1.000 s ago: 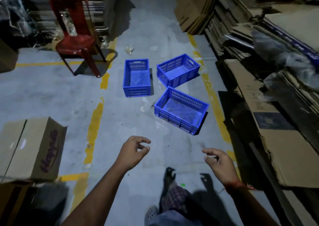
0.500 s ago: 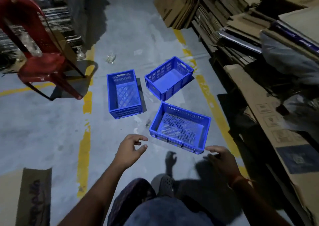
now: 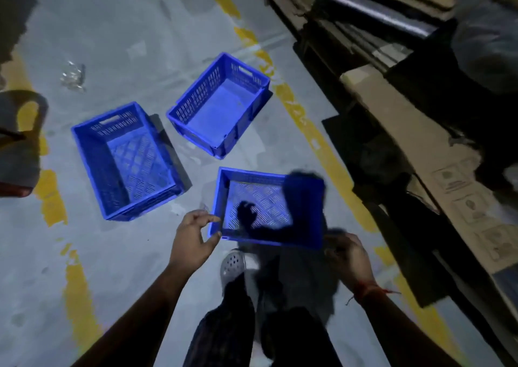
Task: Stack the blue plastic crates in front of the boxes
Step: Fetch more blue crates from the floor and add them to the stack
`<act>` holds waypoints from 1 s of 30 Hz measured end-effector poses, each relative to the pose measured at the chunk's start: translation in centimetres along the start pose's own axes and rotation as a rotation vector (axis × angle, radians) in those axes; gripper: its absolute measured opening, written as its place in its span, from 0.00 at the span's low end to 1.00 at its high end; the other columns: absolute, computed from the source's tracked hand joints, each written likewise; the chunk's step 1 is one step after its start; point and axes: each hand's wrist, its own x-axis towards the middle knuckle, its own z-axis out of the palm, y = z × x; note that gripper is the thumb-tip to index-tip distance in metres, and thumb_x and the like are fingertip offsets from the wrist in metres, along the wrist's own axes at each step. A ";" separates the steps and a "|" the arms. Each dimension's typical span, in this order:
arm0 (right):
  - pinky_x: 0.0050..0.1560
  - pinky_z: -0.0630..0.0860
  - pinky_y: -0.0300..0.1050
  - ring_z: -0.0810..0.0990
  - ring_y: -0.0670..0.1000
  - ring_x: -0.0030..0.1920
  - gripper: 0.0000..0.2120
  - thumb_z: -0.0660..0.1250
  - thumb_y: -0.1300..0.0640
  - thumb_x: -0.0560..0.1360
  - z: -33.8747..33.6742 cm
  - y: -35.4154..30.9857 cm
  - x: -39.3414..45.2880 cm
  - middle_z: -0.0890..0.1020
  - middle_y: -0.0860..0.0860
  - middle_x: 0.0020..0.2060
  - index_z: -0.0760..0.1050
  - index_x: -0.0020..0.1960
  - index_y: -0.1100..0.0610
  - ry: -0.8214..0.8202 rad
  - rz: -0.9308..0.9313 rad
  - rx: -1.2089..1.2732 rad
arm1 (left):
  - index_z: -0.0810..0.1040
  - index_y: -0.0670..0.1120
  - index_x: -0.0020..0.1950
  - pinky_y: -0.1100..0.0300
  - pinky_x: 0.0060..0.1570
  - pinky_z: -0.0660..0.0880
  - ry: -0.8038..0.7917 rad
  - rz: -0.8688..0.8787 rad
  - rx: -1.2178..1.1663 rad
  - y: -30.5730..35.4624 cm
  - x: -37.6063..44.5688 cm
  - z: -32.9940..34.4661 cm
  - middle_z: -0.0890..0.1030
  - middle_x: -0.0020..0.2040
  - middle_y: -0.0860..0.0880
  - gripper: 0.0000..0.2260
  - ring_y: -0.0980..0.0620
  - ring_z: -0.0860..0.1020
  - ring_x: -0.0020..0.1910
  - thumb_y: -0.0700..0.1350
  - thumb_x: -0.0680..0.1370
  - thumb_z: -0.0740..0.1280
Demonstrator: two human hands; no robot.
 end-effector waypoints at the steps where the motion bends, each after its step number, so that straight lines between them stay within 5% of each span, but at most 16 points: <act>1: 0.47 0.65 0.23 0.74 0.42 0.49 0.15 0.68 0.50 0.70 1.5 0.9 1.8 0.77 0.48 0.48 0.82 0.55 0.47 -0.013 0.006 -0.014 | 0.84 0.54 0.57 0.67 0.64 0.65 -0.005 -0.020 0.006 -1.6 2.1 1.4 0.75 0.60 0.49 0.15 0.53 0.75 0.63 0.44 0.71 0.77; 3: 0.51 0.64 0.23 0.74 0.46 0.52 0.17 0.66 0.50 0.69 5.1 3.9 5.6 0.78 0.52 0.49 0.82 0.56 0.50 0.007 0.000 -0.037 | 0.84 0.54 0.57 0.67 0.62 0.64 -0.034 -0.067 0.016 -4.7 6.0 4.5 0.74 0.62 0.46 0.16 0.51 0.75 0.65 0.44 0.71 0.77; 9: 0.57 0.76 0.52 0.79 0.61 0.55 0.15 0.74 0.61 0.71 13.4 11.6 17.0 0.81 0.61 0.55 0.81 0.58 0.54 -0.003 0.055 -0.068 | 0.84 0.54 0.54 0.55 0.69 0.67 -0.020 -0.185 0.064 -14.1 15.8 14.5 0.76 0.63 0.43 0.20 0.45 0.68 0.70 0.59 0.65 0.69; 11: 0.59 0.77 0.59 0.80 0.63 0.55 0.16 0.76 0.56 0.68 15.2 15.1 20.3 0.82 0.61 0.53 0.83 0.55 0.55 -0.006 0.079 -0.097 | 0.85 0.53 0.54 0.53 0.69 0.66 -0.030 -0.196 0.112 -16.8 18.3 17.4 0.77 0.61 0.45 0.23 0.44 0.66 0.71 0.60 0.64 0.67; 13: 0.60 0.76 0.59 0.79 0.62 0.57 0.17 0.73 0.49 0.67 16.8 18.0 22.7 0.82 0.57 0.53 0.83 0.55 0.52 0.001 0.101 -0.124 | 0.84 0.53 0.56 0.53 0.71 0.64 -0.055 -0.242 0.160 -19.0 20.3 19.6 0.70 0.70 0.39 0.22 0.41 0.64 0.73 0.59 0.65 0.70; 16: 0.66 0.68 0.51 0.71 0.61 0.63 0.19 0.79 0.58 0.65 18.4 20.1 23.9 0.77 0.63 0.57 0.83 0.55 0.55 0.075 0.157 -0.173 | 0.84 0.54 0.57 0.54 0.74 0.62 -0.052 -0.293 0.184 -21.9 22.5 21.9 0.63 0.74 0.37 0.17 0.40 0.63 0.73 0.52 0.69 0.76; 20: 0.61 0.74 0.53 0.76 0.62 0.59 0.19 0.77 0.50 0.65 20.0 22.9 25.1 0.79 0.62 0.55 0.83 0.55 0.45 0.017 0.199 -0.052 | 0.83 0.58 0.57 0.61 0.69 0.65 -0.090 -0.225 0.110 -24.3 24.1 23.3 0.75 0.65 0.40 0.17 0.49 0.68 0.65 0.54 0.69 0.72; 23: 0.55 0.78 0.52 0.79 0.55 0.54 0.18 0.76 0.62 0.69 20.6 22.7 25.9 0.81 0.58 0.54 0.81 0.57 0.50 -0.058 0.240 0.160 | 0.83 0.58 0.55 0.60 0.61 0.71 -0.089 -0.167 0.045 -24.9 24.9 23.3 0.80 0.51 0.46 0.14 0.55 0.74 0.54 0.45 0.72 0.75; 27: 0.48 0.77 0.36 0.77 0.51 0.49 0.19 0.73 0.69 0.71 20.2 22.1 26.2 0.80 0.48 0.44 0.79 0.60 0.60 -0.078 0.295 0.330 | 0.85 0.57 0.54 0.55 0.48 0.77 -0.163 -0.156 -0.023 -25.0 25.6 22.2 0.79 0.38 0.38 0.12 0.44 0.78 0.40 0.51 0.71 0.74; 30: 0.49 0.77 0.45 0.77 0.48 0.46 0.17 0.73 0.67 0.71 18.3 20.9 25.0 0.80 0.50 0.42 0.81 0.58 0.55 -0.091 0.271 0.340 | 0.85 0.56 0.52 0.59 0.38 0.69 -0.150 -0.143 -0.050 -23.7 24.7 20.3 0.70 0.30 0.46 0.11 0.48 0.70 0.30 0.51 0.70 0.73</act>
